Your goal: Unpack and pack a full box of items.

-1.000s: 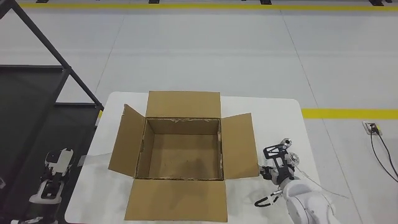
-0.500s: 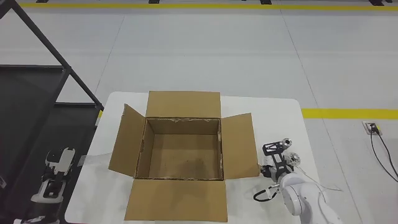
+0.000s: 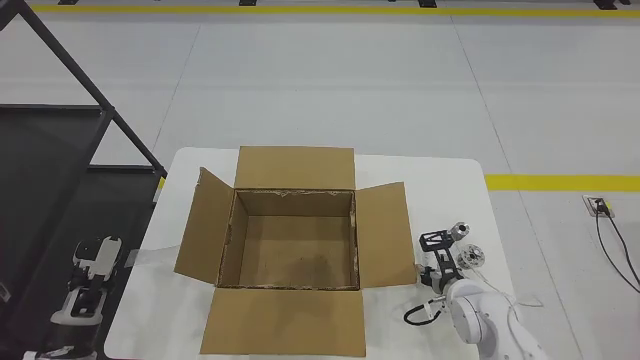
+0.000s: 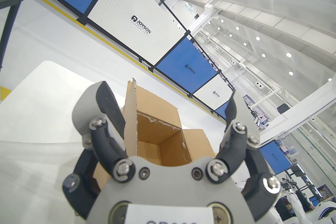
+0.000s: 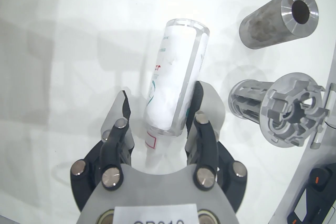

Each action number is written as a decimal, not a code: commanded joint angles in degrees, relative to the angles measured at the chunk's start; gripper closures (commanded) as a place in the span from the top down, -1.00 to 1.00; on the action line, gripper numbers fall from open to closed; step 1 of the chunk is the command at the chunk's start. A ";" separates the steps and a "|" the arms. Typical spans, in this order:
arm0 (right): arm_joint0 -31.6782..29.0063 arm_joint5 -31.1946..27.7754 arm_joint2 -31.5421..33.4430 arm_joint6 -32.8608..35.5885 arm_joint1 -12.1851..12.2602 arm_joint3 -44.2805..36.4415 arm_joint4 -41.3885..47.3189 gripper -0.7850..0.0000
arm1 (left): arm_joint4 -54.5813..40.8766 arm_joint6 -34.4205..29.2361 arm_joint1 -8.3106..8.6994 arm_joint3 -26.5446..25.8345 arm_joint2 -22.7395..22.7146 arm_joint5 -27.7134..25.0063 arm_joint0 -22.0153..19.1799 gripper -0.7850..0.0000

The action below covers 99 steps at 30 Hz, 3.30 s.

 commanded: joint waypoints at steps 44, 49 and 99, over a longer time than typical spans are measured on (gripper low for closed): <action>7.79 -8.20 -17.10 6.22 -1.84 -29.99 -3.79 -1.00 | -10.44 5.59 -1.32 3.75 -8.65 -4.61 5.36 1.00; 19.45 -5.43 -28.91 10.51 -5.48 -18.36 -3.81 -1.00 | -12.03 5.72 -1.67 4.24 -9.76 -6.56 7.14 1.00; 51.74 -4.01 -50.13 9.01 -40.46 57.14 13.77 0.01 | -15.88 0.20 -2.40 5.71 -12.38 -13.37 10.69 1.00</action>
